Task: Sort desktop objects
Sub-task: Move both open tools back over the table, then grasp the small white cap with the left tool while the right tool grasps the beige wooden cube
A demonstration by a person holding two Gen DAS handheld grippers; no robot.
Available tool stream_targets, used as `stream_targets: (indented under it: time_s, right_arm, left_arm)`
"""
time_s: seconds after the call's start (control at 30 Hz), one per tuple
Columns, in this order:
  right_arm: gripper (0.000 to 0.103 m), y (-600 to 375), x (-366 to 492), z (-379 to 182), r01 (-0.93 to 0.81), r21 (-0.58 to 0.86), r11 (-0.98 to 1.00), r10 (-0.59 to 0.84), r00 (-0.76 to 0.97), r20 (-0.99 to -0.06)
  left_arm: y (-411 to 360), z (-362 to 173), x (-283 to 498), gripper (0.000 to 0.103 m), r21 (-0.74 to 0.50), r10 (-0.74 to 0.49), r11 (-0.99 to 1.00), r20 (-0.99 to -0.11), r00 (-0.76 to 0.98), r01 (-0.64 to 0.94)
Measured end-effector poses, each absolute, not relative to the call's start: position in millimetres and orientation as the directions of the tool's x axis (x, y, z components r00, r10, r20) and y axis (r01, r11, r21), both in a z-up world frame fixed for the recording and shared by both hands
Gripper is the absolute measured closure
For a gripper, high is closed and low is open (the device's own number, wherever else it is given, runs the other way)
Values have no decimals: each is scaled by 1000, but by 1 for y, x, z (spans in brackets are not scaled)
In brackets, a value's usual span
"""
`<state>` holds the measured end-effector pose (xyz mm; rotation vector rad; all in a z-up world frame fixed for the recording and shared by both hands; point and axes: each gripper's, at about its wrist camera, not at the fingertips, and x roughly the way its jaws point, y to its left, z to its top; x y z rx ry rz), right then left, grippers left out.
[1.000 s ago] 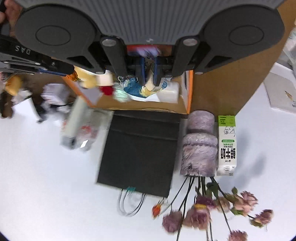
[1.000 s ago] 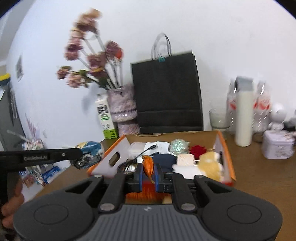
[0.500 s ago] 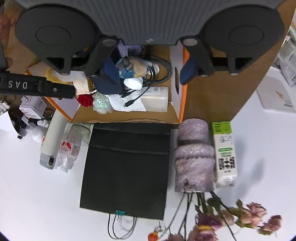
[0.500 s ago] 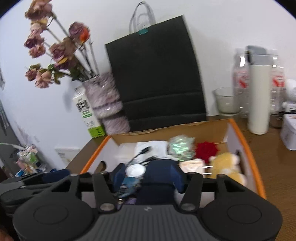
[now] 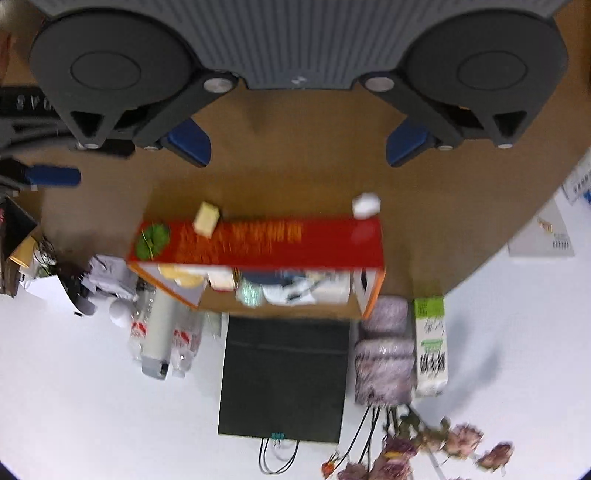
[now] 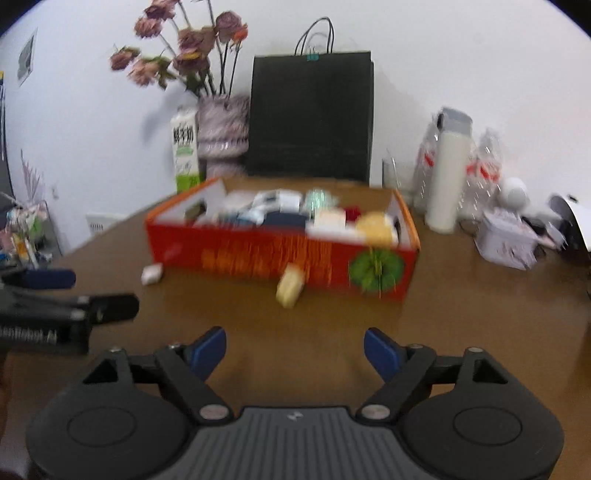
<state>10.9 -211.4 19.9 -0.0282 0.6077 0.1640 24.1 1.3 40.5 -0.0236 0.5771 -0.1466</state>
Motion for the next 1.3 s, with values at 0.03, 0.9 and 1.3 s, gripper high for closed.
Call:
stream_targets:
  time_s: [0.03,0.9,1.3]
  right_arm:
    - [21,-211,-1,15,-157,36,987,148,799,-583]
    - [12,-208,-80,-4,-78,69,995,103,814,-572]
    - [32,-207,82,29,-177,221,959,274,780,-562]
  left_arm:
    - [3,37,15,0,-72,-150,989,-546,824,133]
    - [15,7,-31,0,-82,-118,993,-619,776,86]
    - [20,33,130,33,7,-41,999,-573,819,54]
